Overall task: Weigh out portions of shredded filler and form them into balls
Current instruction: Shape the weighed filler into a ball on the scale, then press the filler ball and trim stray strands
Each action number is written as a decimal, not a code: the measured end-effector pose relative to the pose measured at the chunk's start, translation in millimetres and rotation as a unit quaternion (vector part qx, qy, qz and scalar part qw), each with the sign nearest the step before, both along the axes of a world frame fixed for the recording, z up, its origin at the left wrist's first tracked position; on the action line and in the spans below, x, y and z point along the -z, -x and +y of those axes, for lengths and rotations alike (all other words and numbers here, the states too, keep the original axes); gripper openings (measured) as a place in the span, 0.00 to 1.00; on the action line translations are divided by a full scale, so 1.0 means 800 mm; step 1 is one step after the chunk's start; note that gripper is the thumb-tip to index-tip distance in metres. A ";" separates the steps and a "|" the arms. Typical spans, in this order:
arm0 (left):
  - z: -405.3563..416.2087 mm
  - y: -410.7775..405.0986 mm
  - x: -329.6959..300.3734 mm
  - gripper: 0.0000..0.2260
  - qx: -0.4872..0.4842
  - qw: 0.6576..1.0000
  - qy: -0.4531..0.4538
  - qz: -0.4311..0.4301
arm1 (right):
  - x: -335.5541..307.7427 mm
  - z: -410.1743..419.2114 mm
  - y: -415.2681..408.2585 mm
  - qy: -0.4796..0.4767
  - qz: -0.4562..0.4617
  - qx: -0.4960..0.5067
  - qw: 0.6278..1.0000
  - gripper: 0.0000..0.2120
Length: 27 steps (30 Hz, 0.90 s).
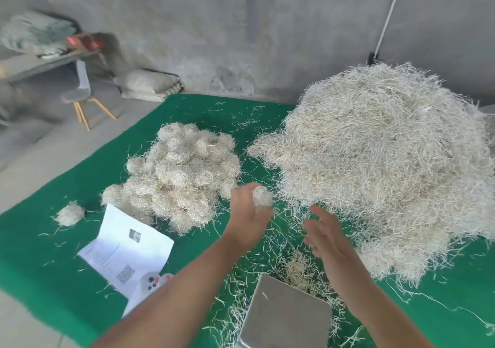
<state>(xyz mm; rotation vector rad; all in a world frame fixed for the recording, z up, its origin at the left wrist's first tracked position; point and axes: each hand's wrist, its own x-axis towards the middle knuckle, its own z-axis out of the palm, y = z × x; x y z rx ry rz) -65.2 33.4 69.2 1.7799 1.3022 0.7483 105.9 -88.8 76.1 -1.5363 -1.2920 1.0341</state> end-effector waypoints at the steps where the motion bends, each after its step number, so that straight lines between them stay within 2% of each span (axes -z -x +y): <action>1: 0.024 0.021 0.003 0.26 -0.013 0.996 -0.055 0.067 | 0.005 0.002 -0.003 0.001 -0.008 -0.004 1.000 0.34; 3: 0.076 0.062 -0.007 0.30 -0.050 0.970 -0.168 0.169 | 0.015 0.008 -0.008 0.001 -0.017 -0.010 1.000 0.31; 5: 0.132 0.097 -0.034 0.36 -0.084 0.928 -0.234 0.277 | 0.025 0.014 -0.010 0.009 -0.024 -0.008 1.000 0.27; 6: 0.158 0.111 -0.049 0.41 -0.100 0.902 -0.238 0.347 | 0.029 0.018 -0.011 0.015 -0.027 -0.004 1.000 0.25; 8: 0.196 0.132 -0.073 0.50 -0.108 0.860 -0.182 0.465 | 0.036 0.024 -0.013 0.021 -0.038 0.004 0.999 0.22; 10: 0.213 0.138 -0.079 0.49 -0.085 0.842 -0.140 0.514 | 0.041 0.027 -0.016 0.024 -0.046 0.008 0.999 0.23; 12: 0.211 0.129 -0.070 0.43 -0.051 0.844 -0.154 0.512 | 0.047 0.027 -0.022 0.029 -0.062 0.006 0.998 0.24; 16: 0.170 0.086 -0.017 0.35 0.025 0.876 -0.176 0.448 | 0.082 0.028 -0.049 0.070 -0.105 0.023 0.992 0.27; 20: 0.110 0.021 0.056 0.32 0.124 0.900 -0.118 0.401 | 0.140 0.015 -0.097 0.141 -0.156 0.098 0.973 0.29; 23: 0.066 -0.043 0.102 0.30 0.220 0.875 -0.125 0.413 | 0.180 0.004 -0.136 0.193 -0.207 0.158 0.946 0.37; 27: 0.022 -0.136 0.127 0.30 0.294 0.879 -0.083 0.367 | 0.209 0.012 -0.177 0.221 -0.303 0.164 0.912 0.52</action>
